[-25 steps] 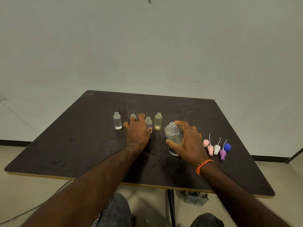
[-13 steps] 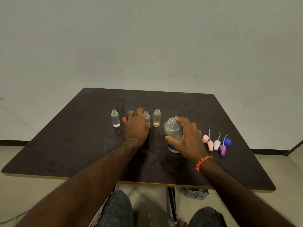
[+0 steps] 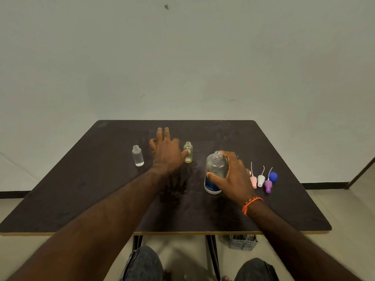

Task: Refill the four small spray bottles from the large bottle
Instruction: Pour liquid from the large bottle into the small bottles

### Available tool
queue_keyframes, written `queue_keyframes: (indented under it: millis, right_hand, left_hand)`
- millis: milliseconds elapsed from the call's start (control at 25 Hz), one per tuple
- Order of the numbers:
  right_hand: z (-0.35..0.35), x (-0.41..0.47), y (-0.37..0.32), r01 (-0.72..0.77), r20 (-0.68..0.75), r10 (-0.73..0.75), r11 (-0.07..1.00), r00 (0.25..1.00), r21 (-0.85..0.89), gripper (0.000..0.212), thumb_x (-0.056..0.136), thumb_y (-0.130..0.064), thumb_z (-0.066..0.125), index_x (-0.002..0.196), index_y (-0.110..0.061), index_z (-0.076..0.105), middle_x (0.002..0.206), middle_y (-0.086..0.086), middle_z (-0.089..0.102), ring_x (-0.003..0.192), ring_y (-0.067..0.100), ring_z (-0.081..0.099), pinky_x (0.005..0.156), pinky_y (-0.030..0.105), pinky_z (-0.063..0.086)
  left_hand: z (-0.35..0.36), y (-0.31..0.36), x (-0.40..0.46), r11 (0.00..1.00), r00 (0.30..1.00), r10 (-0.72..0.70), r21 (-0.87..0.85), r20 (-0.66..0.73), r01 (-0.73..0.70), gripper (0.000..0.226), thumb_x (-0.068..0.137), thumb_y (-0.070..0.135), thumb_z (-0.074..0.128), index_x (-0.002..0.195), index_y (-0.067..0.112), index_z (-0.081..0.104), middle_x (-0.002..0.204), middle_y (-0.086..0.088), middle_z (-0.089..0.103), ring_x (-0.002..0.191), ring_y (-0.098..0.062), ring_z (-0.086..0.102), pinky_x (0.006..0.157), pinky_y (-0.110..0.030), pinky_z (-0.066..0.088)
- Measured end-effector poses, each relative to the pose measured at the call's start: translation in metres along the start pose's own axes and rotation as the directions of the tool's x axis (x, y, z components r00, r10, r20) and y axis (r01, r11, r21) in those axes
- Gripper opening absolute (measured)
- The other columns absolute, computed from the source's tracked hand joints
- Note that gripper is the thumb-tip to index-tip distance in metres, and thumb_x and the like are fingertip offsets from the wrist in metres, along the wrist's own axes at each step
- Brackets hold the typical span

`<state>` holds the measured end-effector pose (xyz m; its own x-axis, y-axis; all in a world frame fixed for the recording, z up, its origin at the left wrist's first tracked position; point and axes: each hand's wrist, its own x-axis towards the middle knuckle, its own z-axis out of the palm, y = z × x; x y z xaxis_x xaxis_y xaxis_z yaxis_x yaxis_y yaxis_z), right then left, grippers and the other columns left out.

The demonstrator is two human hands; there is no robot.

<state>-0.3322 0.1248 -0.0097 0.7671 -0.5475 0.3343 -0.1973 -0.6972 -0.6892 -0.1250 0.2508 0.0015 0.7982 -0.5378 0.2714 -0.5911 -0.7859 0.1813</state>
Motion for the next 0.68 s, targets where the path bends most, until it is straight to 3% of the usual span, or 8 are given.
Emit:
queue_keyframes:
  millis: [80, 200, 440, 560, 680]
  right_hand:
    - [-0.001, 0.002, 0.002, -0.005, 0.008, 0.005, 1.0, 1.0, -0.006, 0.074, 0.073, -0.047, 0.081, 0.136, -0.033, 0.044, 0.129, -0.008, 0.056, 0.116, 0.014, 0.05, 0.089, 0.027, 0.037]
    - [0.001, 0.006, 0.004, -0.004, 0.01, 0.004, 0.999, 1.0, -0.038, 0.074, 0.074, -0.046, 0.081, 0.137, -0.032, 0.044, 0.13, -0.008, 0.056, 0.116, 0.013, 0.05, 0.088, 0.026, 0.031]
    - [0.007, 0.01, 0.003, 0.008, 0.007, -0.008, 0.997, 1.0, -0.076, 0.075, 0.07, -0.057, 0.073, 0.135, -0.038, 0.042, 0.129, -0.009, 0.057, 0.114, 0.015, 0.05, 0.099, 0.045, 0.043]
    - [0.008, 0.008, 0.001, 0.016, 0.015, -0.015, 0.997, 1.0, -0.081, 0.076, 0.069, -0.06, 0.07, 0.136, -0.038, 0.041, 0.129, -0.008, 0.057, 0.114, 0.016, 0.05, 0.099, 0.049, 0.045]
    - [0.008, 0.005, 0.0, 0.007, 0.003, -0.007, 0.999, 1.0, -0.043, 0.077, 0.066, -0.063, 0.067, 0.134, -0.04, 0.041, 0.128, -0.008, 0.056, 0.114, 0.017, 0.05, 0.097, 0.05, 0.048]
  left_hand:
    - [0.001, 0.003, 0.01, 0.999, 0.998, 0.009, 0.042, 0.055, -0.011, 0.06, 0.091, 0.072, 0.057, 0.123, 0.024, 0.072, 0.172, -0.017, 0.013, 0.159, -0.038, -0.002, 0.118, -0.06, 0.014]
    - [0.004, 0.008, 0.024, 0.997, 0.993, 0.046, 0.065, 0.105, -0.053, 0.06, 0.09, 0.076, 0.056, 0.113, 0.025, 0.077, 0.172, -0.017, 0.015, 0.159, -0.04, -0.004, 0.12, -0.064, 0.011]
    - [0.003, 0.012, 0.033, 0.988, 0.987, 0.091, 0.109, 0.131, -0.106, 0.055, 0.087, 0.07, 0.065, 0.12, 0.028, 0.076, 0.166, -0.01, 0.031, 0.159, -0.036, 0.007, 0.119, -0.063, 0.015]
    - [-0.002, 0.009, 0.024, 0.989, 0.985, 0.146, -0.019, 0.093, -0.145, 0.046, 0.085, 0.062, 0.07, 0.119, 0.031, 0.075, 0.16, -0.007, 0.044, 0.159, -0.03, 0.013, 0.117, -0.056, 0.015]
    - [-0.009, 0.004, 0.003, 0.961, 0.982, 0.191, -0.205, -0.001, -0.187, 0.036, 0.082, 0.053, 0.074, 0.11, 0.029, 0.072, 0.138, 0.002, 0.062, 0.156, -0.023, 0.024, 0.11, -0.047, 0.016]
